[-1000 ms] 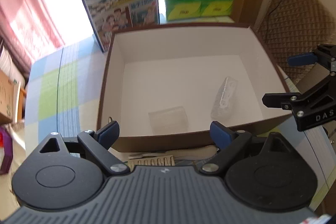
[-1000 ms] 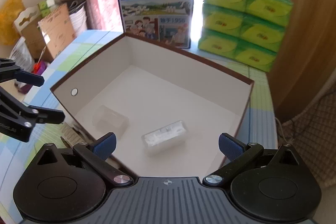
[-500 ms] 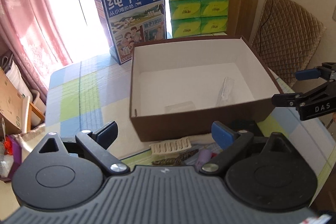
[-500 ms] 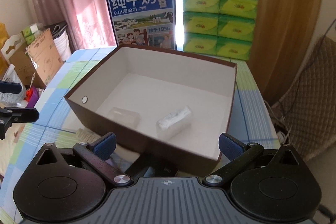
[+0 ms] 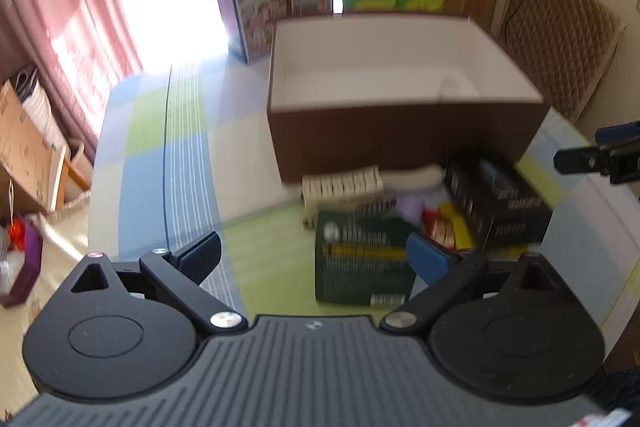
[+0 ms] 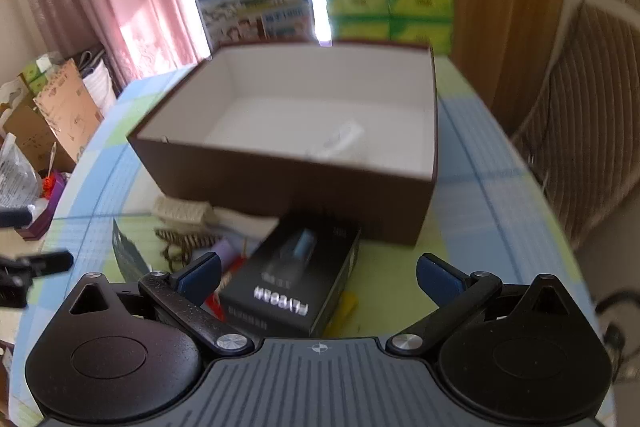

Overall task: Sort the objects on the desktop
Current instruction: 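Move both grippers back toward the green card and black FLYCO box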

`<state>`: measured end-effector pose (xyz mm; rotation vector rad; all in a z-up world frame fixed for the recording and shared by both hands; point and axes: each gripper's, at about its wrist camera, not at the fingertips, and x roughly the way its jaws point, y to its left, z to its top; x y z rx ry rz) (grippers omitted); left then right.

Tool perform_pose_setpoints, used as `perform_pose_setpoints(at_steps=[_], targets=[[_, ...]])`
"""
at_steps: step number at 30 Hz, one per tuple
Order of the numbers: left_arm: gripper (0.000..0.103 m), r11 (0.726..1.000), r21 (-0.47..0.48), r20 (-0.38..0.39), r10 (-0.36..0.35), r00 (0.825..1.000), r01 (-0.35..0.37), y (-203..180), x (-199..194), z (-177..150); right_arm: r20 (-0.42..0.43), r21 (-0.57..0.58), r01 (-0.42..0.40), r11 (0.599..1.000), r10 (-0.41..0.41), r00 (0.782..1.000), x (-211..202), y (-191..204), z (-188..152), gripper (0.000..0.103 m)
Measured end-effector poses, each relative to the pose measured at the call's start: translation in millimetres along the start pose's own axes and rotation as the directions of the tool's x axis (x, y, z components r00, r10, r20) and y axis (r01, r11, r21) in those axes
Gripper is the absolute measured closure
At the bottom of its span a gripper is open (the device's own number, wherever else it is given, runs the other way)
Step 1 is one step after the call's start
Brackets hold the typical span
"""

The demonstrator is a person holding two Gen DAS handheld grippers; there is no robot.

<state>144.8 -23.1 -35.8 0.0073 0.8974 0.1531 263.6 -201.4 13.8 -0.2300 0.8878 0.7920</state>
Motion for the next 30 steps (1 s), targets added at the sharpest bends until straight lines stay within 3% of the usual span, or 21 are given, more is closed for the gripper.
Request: perform_pose_setpoints(at_steps=[9, 15, 30], targets=[[0.005, 0.999, 0.024, -0.04, -0.022, 0.999, 0.023, -14.5, 22.7, -34.1, -0.066, 0.09, 0.013, 0.996, -0.008, 0.998, 12.8, -7.4, -24.1, 0.002], [0.005, 0.997, 0.069, -0.063, -0.024, 0.998, 0.028, -25.2, 46.0, -36.8, -0.093, 0.109, 0.037, 0.993, -0.027, 0.995, 19.9, -13.9, -30.7, 0.002], [0.005, 0.996, 0.044, -0.074, -0.07, 0.995, 0.073, -27.1, 90.3, -30.0, -0.135, 0.211, 0.091, 0.973, -0.063, 0.989, 32.4, -42.0, -38.1, 0.002]])
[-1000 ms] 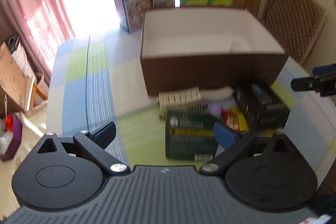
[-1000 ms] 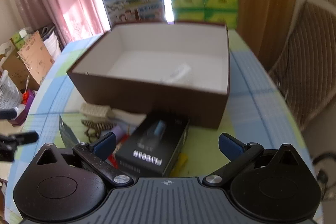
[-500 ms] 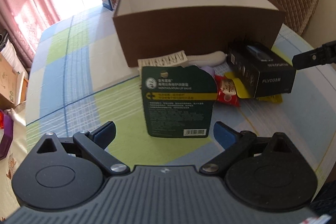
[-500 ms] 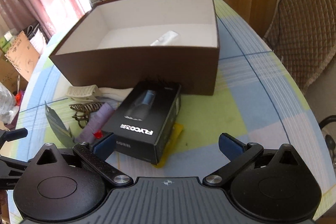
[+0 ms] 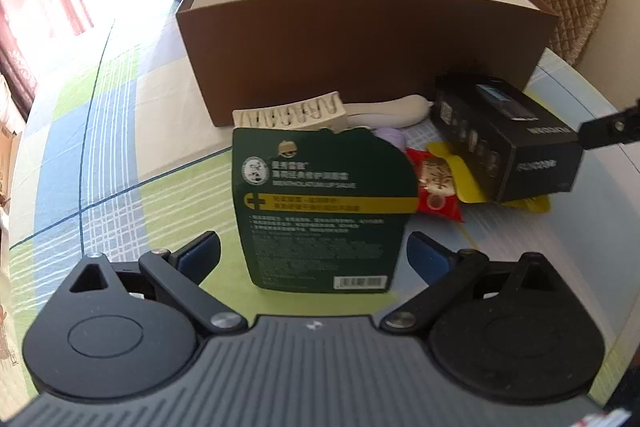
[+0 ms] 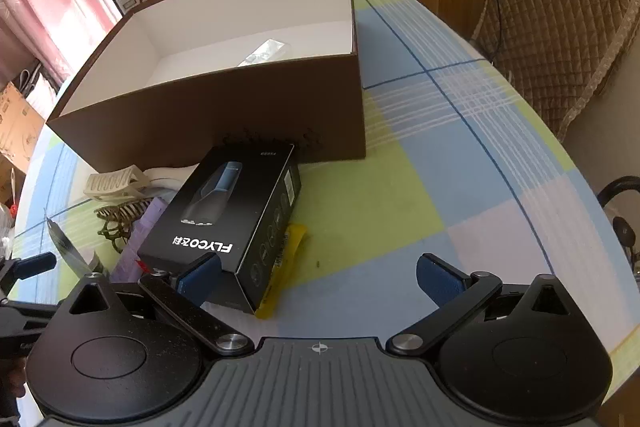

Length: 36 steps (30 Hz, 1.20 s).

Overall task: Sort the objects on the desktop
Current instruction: 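Move both grippers back toward the green card and black FLYCO box, then grasp the green lip-salve card with the left gripper while the right grasps the FLYCO box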

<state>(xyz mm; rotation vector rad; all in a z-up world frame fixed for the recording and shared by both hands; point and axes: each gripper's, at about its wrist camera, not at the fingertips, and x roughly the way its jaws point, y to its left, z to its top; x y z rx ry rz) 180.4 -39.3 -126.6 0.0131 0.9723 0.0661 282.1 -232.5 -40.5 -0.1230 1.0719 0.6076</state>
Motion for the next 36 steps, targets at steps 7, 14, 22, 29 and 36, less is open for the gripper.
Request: perform_pose_setpoints(at_steps=[7, 14, 22, 29, 36], targets=[[0.013, 1.0, 0.009, 0.028, -0.012, 1.0, 0.011, -1.3, 8.2, 0.4, 0.014, 0.011, -0.006, 1.0, 0.005, 1.0, -0.1, 2.4, 1.0, 0.002], [0.016, 1.0, -0.007, 0.034, -0.019, 0.999, 0.02, 2.1, 3.4, -0.8, 0.048, 0.004, -0.03, 1.0, 0.03, 0.998, -3.6, 14.2, 6.8, 0.002], [0.016, 0.999, -0.045, 0.06, 0.01, 0.998, -0.008, 20.8, -18.1, 1.0, 0.051, -0.055, -0.054, 0.997, 0.057, 0.997, 9.4, 41.6, 16.9, 0.002], [0.016, 0.995, -0.08, 0.077, 0.068, 0.995, -0.062, 44.0, -28.6, 7.6, 0.019, -0.118, -0.018, 0.993, 0.02, 1.0, 37.9, 70.5, 29.7, 0.002], [0.016, 0.993, -0.098, 0.083, 0.078, 0.993, -0.07, 56.0, -31.9, 9.8, -0.014, -0.18, 0.092, 0.979, -0.096, 0.995, 71.3, 91.2, 36.9, 0.005]])
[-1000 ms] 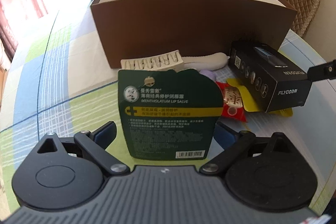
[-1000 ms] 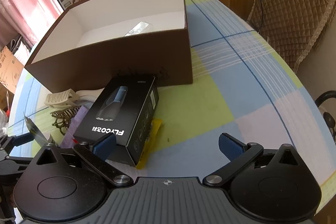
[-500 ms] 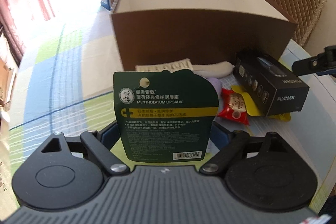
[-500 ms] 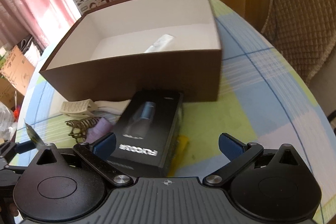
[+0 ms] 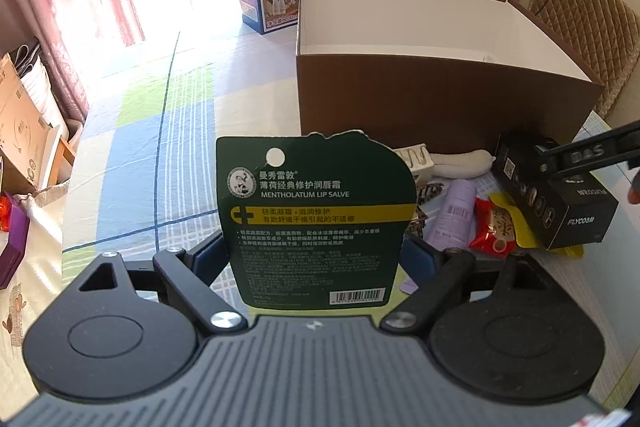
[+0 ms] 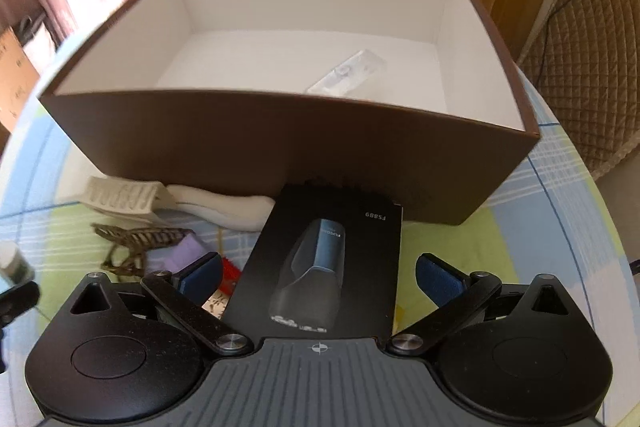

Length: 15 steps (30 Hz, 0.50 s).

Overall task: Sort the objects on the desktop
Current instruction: 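Grasp the green lip-salve card with the left gripper while the right grasps the FLYCO box, then lift and carry the green card and FLYCO box with both grippers over the box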

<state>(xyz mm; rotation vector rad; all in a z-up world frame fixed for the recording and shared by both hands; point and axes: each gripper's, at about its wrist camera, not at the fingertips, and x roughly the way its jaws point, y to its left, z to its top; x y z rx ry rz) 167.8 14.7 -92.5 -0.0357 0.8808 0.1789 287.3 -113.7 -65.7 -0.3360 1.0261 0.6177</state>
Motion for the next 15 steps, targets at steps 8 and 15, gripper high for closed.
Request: perform_pose_setpoints(at_steps=[8, 15], targets=[[0.016, 1.0, 0.008, 0.01, -0.02, 1.0, 0.02, -2.7, -3.2, 3.6, -0.01, 0.007, -0.02, 1.0, 0.02, 1.0, -4.7, -17.3, -6.5, 0.026], [0.016, 0.999, 0.033, 0.031, -0.036, 0.999, 0.035, -10.0, -10.6, 13.2, 0.017, 0.04, -0.102, 0.994, 0.101, 0.995, -35.4, -47.7, -18.8, 0.026]])
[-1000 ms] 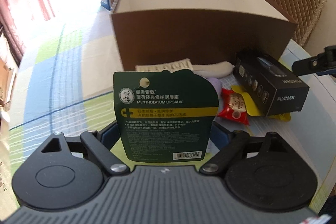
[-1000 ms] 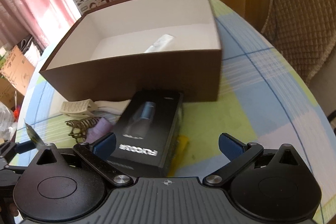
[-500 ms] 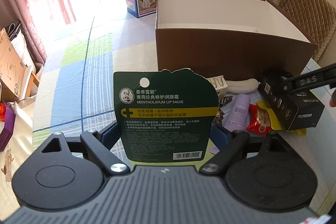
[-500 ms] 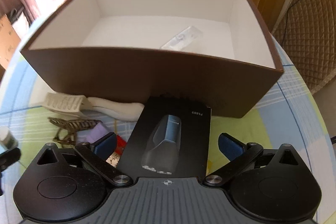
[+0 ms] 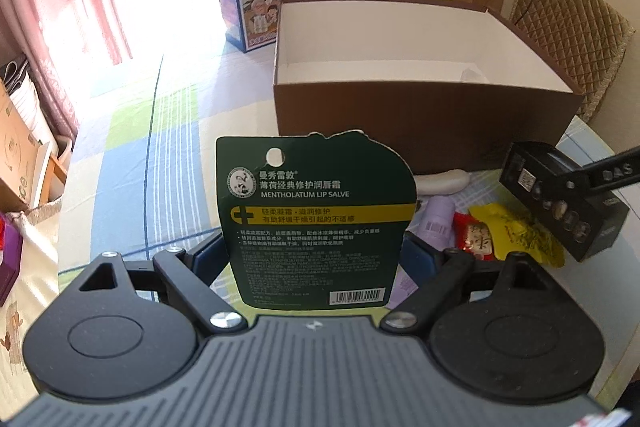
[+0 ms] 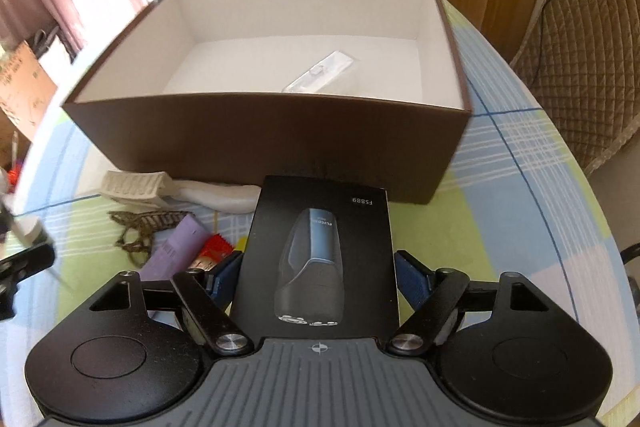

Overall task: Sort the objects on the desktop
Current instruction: 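Lift and carry the green card and FLYCO box with both grippers over the box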

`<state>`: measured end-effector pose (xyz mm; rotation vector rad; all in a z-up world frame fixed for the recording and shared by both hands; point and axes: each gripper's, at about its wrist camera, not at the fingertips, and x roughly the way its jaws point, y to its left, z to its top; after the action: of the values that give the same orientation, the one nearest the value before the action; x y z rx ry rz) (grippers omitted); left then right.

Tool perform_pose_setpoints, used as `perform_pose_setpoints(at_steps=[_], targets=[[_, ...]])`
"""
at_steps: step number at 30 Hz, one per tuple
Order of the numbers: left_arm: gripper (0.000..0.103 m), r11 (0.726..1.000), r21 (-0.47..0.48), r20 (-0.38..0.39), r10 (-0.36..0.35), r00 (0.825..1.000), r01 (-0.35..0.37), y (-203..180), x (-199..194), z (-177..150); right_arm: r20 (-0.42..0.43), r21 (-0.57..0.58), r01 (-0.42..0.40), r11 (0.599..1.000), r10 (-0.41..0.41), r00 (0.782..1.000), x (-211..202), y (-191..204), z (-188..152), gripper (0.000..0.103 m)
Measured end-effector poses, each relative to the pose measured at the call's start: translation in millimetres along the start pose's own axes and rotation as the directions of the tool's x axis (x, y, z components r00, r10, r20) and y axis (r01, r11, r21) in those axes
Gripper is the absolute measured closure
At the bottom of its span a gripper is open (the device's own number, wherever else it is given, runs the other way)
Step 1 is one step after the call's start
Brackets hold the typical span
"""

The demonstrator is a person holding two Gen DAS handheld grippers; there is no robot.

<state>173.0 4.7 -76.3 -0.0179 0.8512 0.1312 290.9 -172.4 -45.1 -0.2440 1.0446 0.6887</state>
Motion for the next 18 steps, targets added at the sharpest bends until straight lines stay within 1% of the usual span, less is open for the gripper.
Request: perform_pose_setpoints(at_steps=[3, 7, 13, 18], targets=[[0.016, 1.0, 0.011, 0.013, -0.009, 1.0, 0.009, -3.8, -5.0, 6.3, 0.011, 0.019, -0.04, 0.999, 0.039, 0.999, -20.1, -6.9, -2.4, 0.026], [0.016, 0.999, 0.029, 0.039, -0.033, 0.999, 0.032, -5.8, -14.6, 19.0, 0.054, 0.014, -0.057, 0.998, 0.056, 0.997, -48.2, -7.3, -1.3, 0.026], [0.016, 0.996, 0.071, 0.093, -0.055, 0.994, 0.048, -10.1, -25.0, 49.6, 0.145, -0.012, -0.073, 0.997, 0.074, 0.987, -77.7, -11.9, 22.5, 0.026], [0.016, 0.994, 0.103, 0.139, -0.057, 0.989, 0.043, -15.5, -27.0, 79.1, 0.208, -0.047, -0.09, 0.995, 0.098, 0.973, -89.3, -11.5, 51.0, 0.026]])
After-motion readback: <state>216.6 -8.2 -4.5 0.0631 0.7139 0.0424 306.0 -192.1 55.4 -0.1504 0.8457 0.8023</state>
